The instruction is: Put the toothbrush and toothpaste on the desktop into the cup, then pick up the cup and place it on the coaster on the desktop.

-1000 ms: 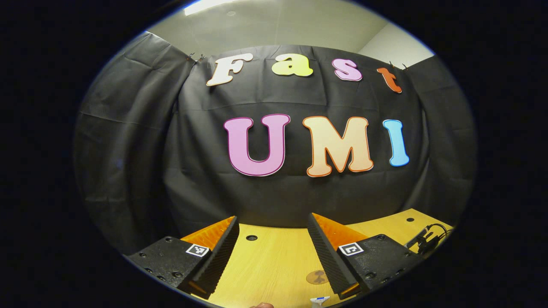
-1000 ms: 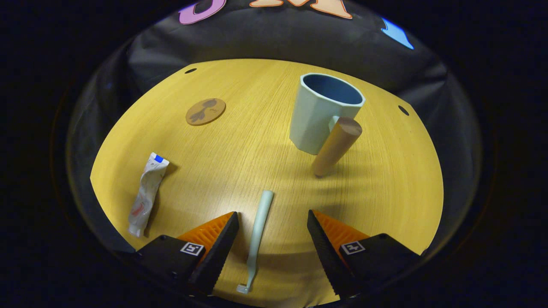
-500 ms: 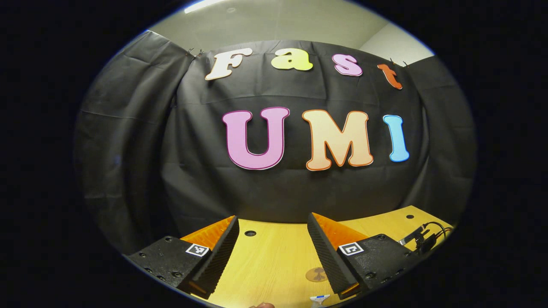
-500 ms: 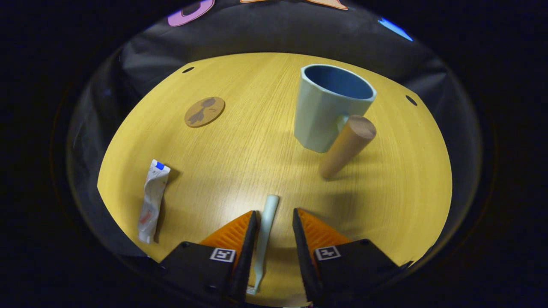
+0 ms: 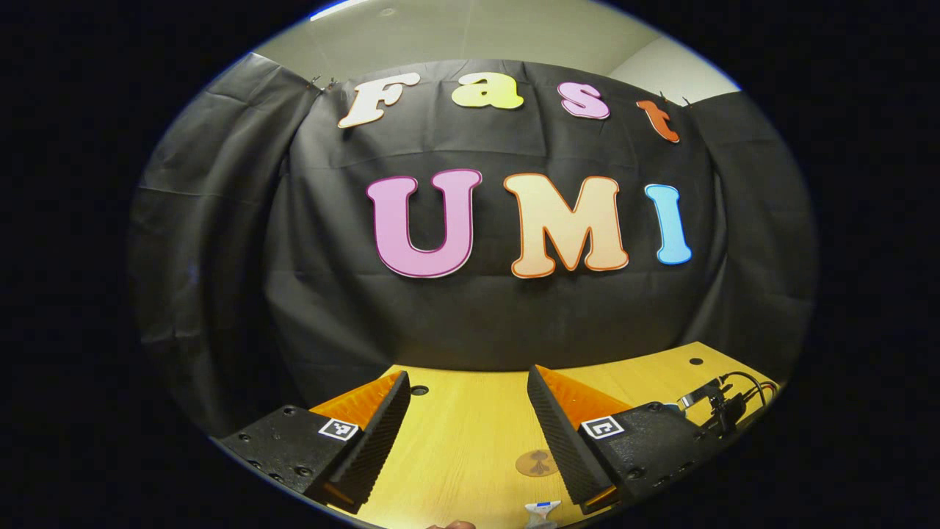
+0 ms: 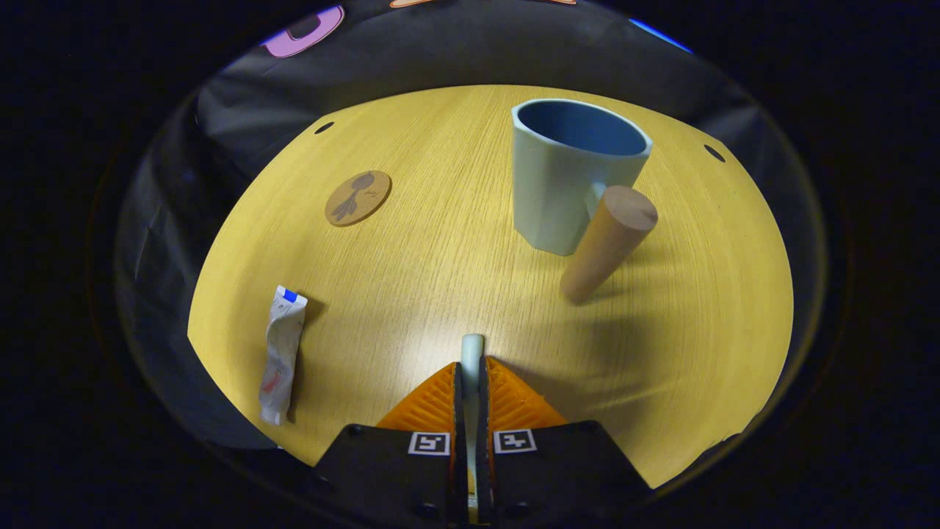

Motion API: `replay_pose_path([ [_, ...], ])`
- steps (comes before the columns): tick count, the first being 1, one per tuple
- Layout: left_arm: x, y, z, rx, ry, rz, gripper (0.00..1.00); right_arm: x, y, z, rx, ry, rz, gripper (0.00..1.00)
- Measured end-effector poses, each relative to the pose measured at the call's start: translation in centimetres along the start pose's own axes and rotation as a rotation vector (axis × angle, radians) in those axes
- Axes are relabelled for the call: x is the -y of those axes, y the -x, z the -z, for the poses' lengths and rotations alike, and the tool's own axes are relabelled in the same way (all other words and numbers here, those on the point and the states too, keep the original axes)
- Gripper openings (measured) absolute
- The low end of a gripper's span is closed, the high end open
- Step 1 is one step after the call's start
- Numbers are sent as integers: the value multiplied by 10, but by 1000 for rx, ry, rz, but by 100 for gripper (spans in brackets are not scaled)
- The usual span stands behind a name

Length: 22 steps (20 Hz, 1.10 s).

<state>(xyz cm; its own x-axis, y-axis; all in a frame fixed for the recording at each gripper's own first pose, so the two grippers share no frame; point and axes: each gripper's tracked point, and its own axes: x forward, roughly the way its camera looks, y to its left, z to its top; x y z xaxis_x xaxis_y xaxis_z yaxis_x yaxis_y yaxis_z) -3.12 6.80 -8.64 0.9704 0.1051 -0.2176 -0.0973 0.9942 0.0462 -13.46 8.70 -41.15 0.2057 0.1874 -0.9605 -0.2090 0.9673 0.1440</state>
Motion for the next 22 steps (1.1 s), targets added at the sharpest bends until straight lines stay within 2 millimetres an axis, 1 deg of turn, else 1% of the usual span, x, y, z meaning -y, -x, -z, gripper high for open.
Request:
replay_pose_path([
  [1,6,-1,10,-27,6,19,94,0,1,0,9,13,0,7],
  [4,17,0,36,-93,9,58,94,-1,1,-1,25,25,3,7],
  [6,31,1,57,-157,5,108,94,0,2,-1,33,27,2,7],
  [9,47,10,96,-265,-18,168,94,-1,1,-1,41,42,2,7],
  [12,63,16,123,-338,-41,223,94,-1,1,-3,50,65,0,7],
  [14,67,21,139,-378,-63,238,95,-1,2,-3,52,68,-1,7],
  [15,68,25,150,-401,-71,241,95,-1,1,-3,52,70,-2,5],
  [16,68,29,159,-427,-75,245,95,-1,1,-3,53,72,-3,7],
  [17,71,29,169,-451,-77,247,95,-1,2,-3,55,76,-4,7],
  [19,73,37,189,-515,-87,246,95,-1,2,-3,60,84,-4,7],
  [22,78,44,215,-594,-86,250,95,0,2,-4,69,92,-6,7],
])
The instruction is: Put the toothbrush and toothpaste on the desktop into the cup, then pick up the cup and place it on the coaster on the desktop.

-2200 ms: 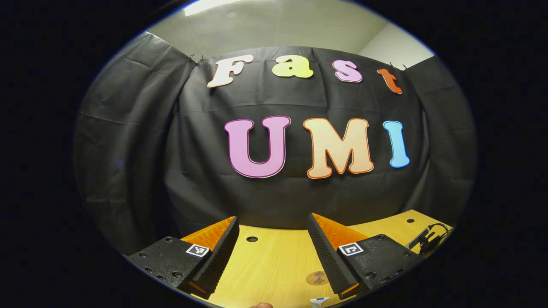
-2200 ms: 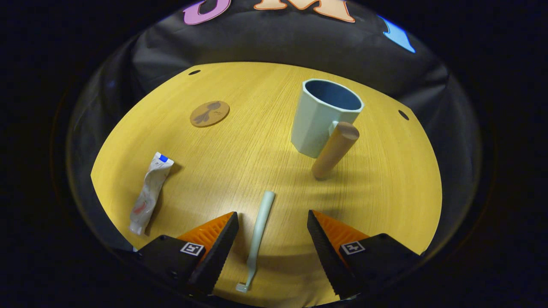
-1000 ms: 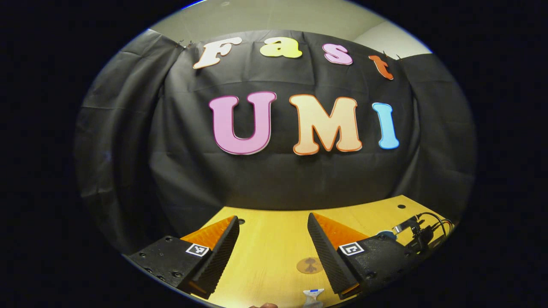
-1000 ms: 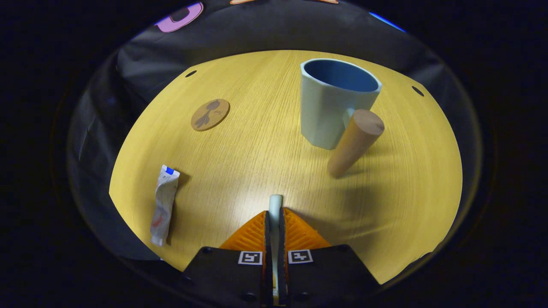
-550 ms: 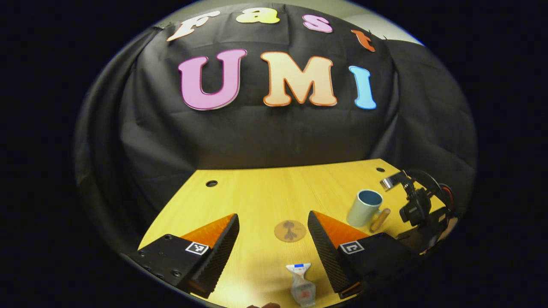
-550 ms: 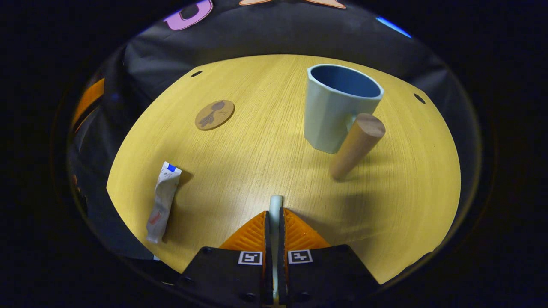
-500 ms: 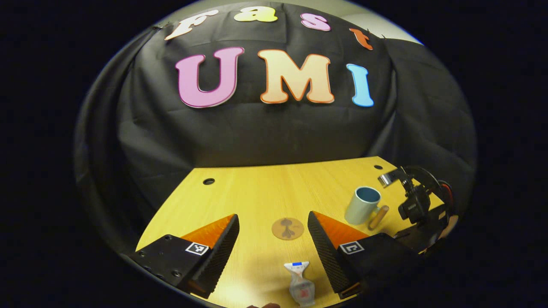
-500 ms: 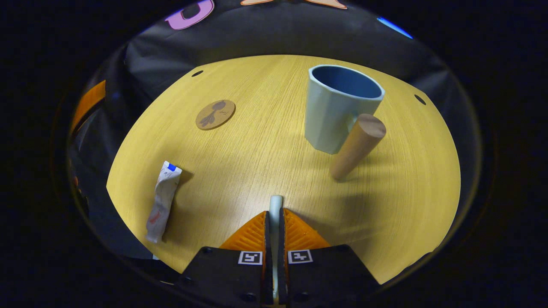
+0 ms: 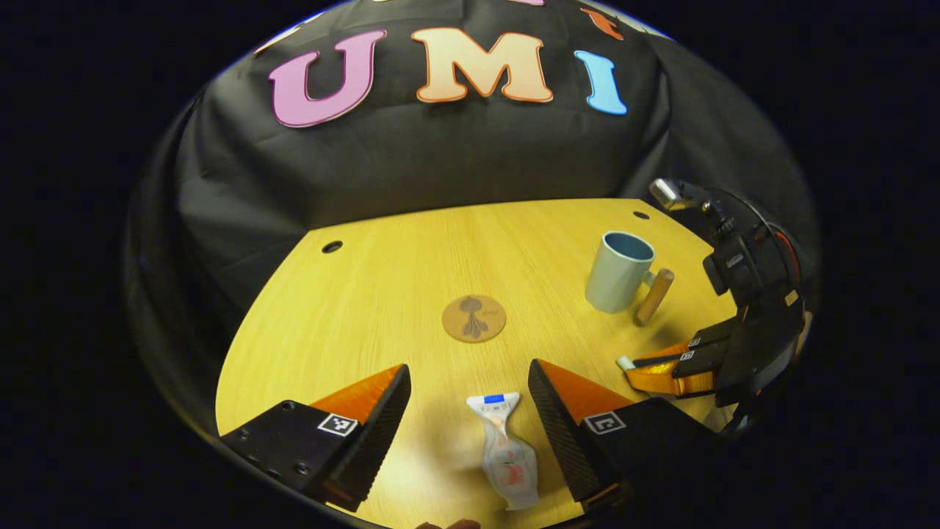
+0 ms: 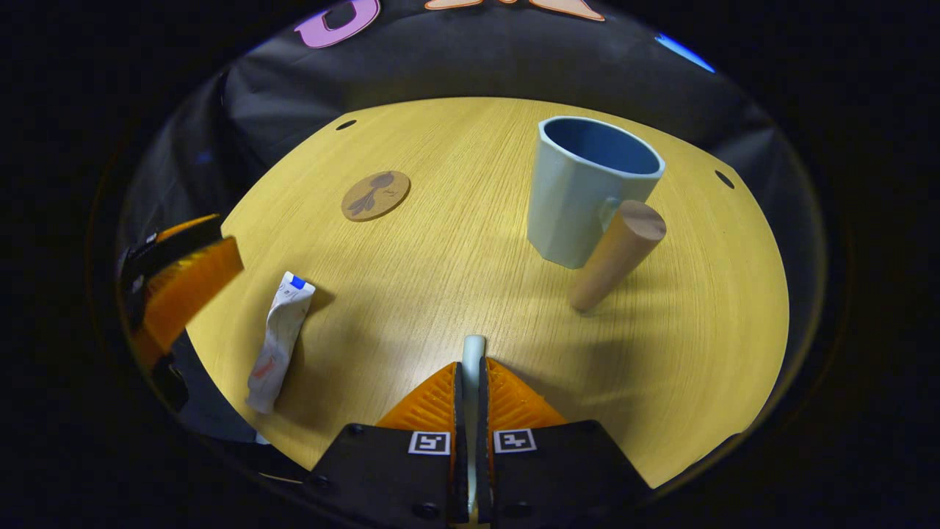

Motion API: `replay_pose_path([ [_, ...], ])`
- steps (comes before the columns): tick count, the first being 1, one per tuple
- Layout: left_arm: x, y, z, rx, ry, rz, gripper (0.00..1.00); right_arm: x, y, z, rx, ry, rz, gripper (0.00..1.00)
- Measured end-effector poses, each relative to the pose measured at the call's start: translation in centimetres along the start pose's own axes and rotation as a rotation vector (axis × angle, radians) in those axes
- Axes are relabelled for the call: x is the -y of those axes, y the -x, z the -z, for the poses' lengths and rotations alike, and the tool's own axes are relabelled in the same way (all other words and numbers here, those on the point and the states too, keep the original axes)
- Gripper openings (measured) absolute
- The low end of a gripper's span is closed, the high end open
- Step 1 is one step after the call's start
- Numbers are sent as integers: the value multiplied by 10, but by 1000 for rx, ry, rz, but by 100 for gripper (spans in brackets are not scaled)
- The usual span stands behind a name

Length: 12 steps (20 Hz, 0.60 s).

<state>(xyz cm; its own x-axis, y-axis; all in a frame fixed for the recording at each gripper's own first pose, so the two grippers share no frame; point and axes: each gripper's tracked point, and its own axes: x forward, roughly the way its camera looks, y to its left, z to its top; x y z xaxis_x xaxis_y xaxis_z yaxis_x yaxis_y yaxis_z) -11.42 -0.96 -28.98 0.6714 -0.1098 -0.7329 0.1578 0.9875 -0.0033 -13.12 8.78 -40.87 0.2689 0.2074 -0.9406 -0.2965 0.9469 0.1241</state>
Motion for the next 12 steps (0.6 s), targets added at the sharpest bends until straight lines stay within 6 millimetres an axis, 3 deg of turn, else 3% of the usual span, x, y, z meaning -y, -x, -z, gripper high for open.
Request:
replay_pose_path([
  [7,8,-15,48,-150,13,2,95,-1,0,0,10,12,-9,7],
  [12,8,-24,68,-220,43,-3,95,0,0,-1,14,19,-14,7],
])
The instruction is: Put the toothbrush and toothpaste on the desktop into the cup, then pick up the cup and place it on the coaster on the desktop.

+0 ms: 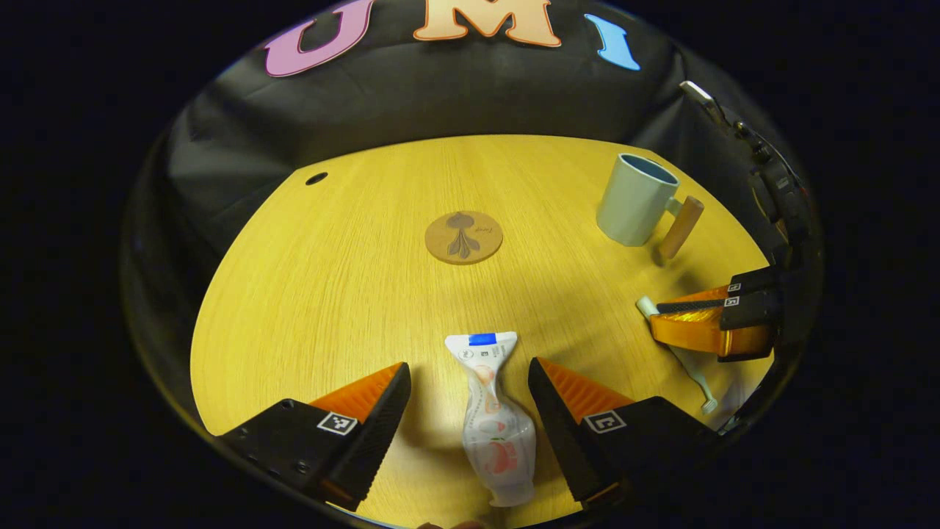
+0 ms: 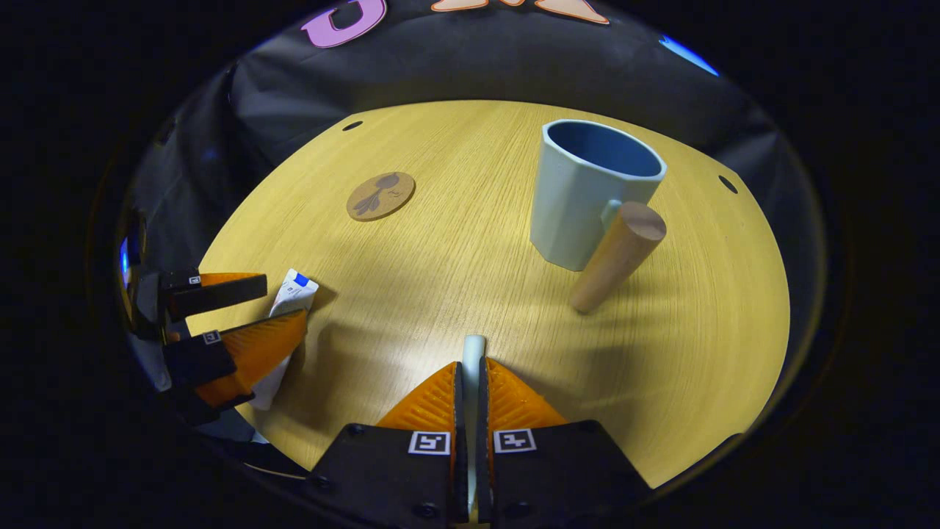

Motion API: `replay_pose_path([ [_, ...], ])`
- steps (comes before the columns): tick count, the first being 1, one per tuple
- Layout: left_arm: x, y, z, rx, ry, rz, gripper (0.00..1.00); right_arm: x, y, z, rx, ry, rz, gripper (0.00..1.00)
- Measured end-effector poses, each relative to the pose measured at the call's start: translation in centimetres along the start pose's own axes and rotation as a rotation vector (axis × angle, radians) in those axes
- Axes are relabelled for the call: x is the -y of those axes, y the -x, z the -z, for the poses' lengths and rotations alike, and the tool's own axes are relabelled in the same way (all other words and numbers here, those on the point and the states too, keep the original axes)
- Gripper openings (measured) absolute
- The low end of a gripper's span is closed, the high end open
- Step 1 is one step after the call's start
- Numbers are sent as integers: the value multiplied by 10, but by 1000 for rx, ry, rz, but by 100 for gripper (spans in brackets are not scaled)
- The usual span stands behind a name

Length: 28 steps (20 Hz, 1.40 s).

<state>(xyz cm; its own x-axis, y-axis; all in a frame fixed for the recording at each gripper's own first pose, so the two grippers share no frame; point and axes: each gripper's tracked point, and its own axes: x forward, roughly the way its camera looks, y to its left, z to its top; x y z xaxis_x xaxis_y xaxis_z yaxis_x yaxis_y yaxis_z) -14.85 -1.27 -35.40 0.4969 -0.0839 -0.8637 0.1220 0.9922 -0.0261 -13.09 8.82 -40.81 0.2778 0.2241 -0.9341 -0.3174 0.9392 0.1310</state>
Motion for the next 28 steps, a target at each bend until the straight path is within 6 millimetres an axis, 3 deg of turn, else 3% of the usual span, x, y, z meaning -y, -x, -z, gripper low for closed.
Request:
replay_pose_path([
  [3,0,-3,8,-29,14,-7,95,0,0,0,1,2,-4,7],
  [9,1,-9,4,-17,25,7,91,0,0,0,3,6,-9,7],
  [10,0,-10,3,-10,33,1,88,-1,0,0,3,6,-10,7],
  [11,-1,-11,2,-3,43,-5,75,0,0,-1,3,6,-11,7],
  [14,1,-13,0,1,54,-11,61,1,0,1,9,9,-12,7],
  [15,0,-13,0,5,59,-13,49,1,1,0,10,10,-12,7],
  [18,3,-13,-3,16,68,-28,36,-1,0,-1,10,11,-14,7],
  [19,3,-15,-4,20,59,-39,23,0,0,-1,11,12,-14,7],
  [20,4,-15,-4,26,46,-45,17,-1,0,-1,12,13,-13,7],
  [23,5,-15,-6,55,31,-56,8,-1,1,-1,24,18,-14,7],
  [28,6,-12,-9,87,73,-40,4,-1,-1,-3,57,-1,-24,7],
])
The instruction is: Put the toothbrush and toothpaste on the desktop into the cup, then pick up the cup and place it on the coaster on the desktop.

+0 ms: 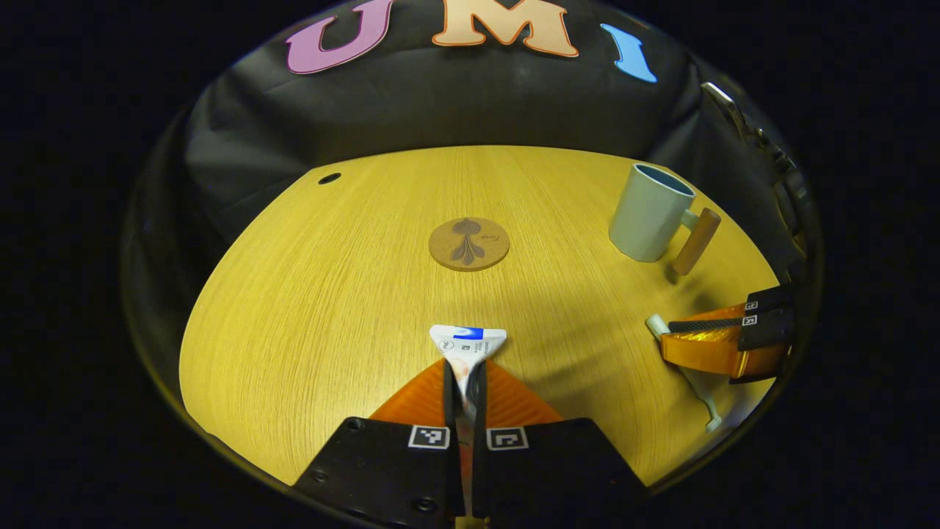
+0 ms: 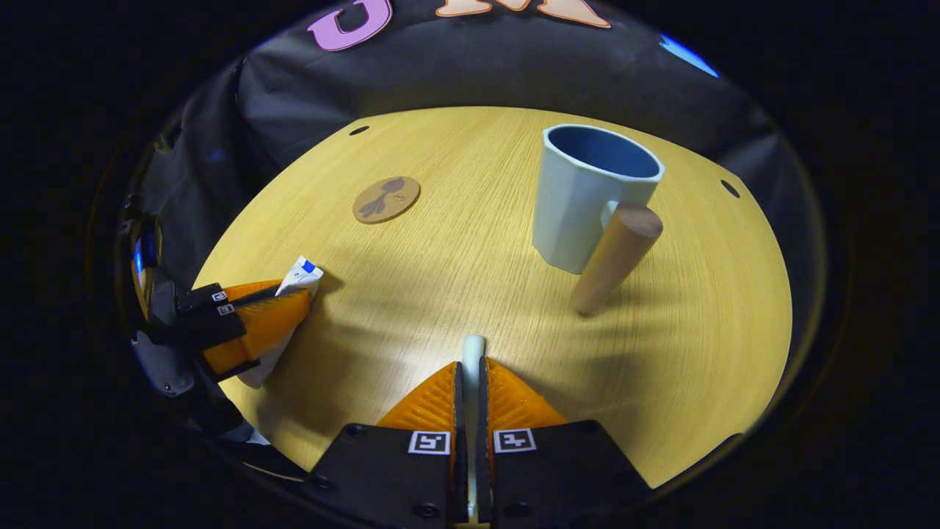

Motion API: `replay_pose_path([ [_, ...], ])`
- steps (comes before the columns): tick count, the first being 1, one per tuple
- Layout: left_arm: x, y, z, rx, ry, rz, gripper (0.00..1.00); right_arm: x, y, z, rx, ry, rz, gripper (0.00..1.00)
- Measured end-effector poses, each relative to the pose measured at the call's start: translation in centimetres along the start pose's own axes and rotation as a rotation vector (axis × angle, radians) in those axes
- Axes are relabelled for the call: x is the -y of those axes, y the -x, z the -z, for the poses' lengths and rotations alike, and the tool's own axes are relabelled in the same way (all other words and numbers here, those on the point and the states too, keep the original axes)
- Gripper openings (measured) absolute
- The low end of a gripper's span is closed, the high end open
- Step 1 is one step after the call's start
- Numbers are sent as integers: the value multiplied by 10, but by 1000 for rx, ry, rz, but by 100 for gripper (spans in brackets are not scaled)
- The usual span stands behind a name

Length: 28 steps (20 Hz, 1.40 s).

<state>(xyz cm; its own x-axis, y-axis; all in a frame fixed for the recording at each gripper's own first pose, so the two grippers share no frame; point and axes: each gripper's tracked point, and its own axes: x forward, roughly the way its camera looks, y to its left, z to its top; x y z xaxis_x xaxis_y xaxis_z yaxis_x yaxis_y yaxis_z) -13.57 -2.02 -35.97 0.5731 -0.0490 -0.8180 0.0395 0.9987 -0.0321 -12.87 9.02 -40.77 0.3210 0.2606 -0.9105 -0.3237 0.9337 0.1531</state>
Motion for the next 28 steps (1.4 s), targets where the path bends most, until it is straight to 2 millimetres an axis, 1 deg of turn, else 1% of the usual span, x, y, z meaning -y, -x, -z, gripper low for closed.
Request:
replay_pose_path([
  [5,-1,13,-15,44,27,8,1,-4,-2,-2,35,-86,-40,7],
  [8,-2,22,-30,86,23,22,1,-5,-2,-3,57,-122,-49,7],
  [9,-3,25,-34,97,18,19,1,-6,-3,-1,52,-123,-55,7],
  [11,-1,28,-42,117,11,18,1,-7,-3,-2,75,-128,-64,7],
  [13,-2,32,-46,129,8,19,1,-9,0,-8,111,-139,-81,7],
  [14,-2,34,-48,134,6,17,1,-10,5,-11,128,-143,-92,7],
  [16,-2,38,-53,150,2,14,1,-11,29,-30,199,-154,-109,7],
  [18,-2,43,-60,168,2,16,1,-10,39,-44,246,-149,-113,7],
  [21,-2,48,-71,205,9,21,1,-12,60,-72,337,-172,-136,7],
  [23,-1,52,-79,228,17,25,1,-11,70,-88,384,-172,-137,7],
  [24,-1,53,-84,237,21,25,2,-11,74,-98,405,-172,-141,7],
  [25,0,55,-90,252,25,28,1,-11,79,-106,428,-173,-144,7],
  [28,0,61,-103,287,25,31,0,-3,89,-133,486,-175,-139,7],
])
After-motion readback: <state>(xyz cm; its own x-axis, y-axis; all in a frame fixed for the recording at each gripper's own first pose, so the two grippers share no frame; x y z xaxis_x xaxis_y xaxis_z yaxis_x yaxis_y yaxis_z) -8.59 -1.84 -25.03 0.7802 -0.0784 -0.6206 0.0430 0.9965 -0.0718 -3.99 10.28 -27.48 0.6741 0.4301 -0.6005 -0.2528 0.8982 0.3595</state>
